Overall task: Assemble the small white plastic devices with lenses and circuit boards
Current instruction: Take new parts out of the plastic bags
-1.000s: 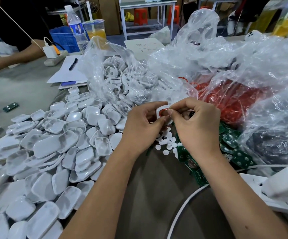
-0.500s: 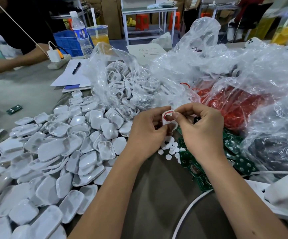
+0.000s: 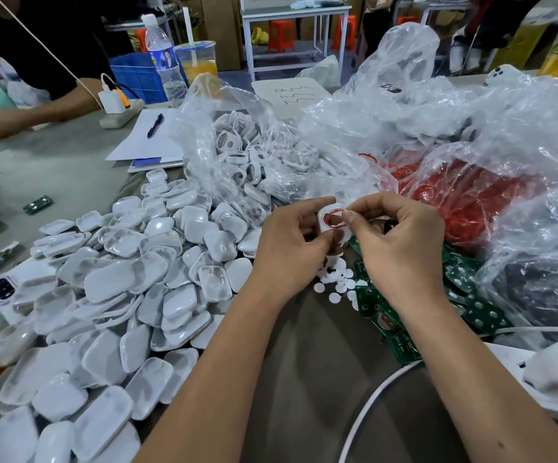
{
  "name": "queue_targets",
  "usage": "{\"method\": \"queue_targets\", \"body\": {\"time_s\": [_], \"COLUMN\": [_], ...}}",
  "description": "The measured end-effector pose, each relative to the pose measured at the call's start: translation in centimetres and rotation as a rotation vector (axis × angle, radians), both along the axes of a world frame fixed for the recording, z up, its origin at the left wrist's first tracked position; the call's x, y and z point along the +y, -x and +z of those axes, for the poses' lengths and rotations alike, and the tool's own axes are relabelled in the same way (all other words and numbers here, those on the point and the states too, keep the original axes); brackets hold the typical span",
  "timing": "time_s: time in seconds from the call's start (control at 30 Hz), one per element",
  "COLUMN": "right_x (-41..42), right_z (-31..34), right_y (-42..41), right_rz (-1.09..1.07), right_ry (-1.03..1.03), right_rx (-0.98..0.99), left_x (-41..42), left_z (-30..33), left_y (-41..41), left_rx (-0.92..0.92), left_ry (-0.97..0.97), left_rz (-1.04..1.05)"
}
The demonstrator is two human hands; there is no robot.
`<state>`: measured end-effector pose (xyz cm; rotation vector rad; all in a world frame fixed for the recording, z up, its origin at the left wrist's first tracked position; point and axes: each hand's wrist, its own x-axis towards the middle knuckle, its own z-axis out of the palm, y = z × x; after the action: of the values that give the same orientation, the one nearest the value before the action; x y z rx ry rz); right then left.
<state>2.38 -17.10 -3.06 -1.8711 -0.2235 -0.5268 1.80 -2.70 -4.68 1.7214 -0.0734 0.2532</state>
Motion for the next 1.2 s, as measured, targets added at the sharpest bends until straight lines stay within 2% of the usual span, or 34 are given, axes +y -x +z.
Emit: {"method": "queue_targets", "body": {"time_s": [0.9, 1.1, 1.2], "right_x": [0.05, -0.12, -0.22], "right_z": [-0.01, -0.32, -0.41], "right_y": [-0.32, -0.49, -0.60], "right_rz": [0.000, 0.027, 0.083], "right_ry": [-0.013, -0.003, -0.103], "right_rx": [-0.012, 0.026, 0.127], "left_x": [-0.05, -0.04, 0.54], "left_z": [-0.13, 0.26, 0.68], "left_y": [0.30, 0.74, 0.77], "left_rx": [-0.062, -0.055, -0.016], "left_ry": [0.060, 0.066, 0.096], "left_rz": [-0.015, -0.011, -0.049]}}
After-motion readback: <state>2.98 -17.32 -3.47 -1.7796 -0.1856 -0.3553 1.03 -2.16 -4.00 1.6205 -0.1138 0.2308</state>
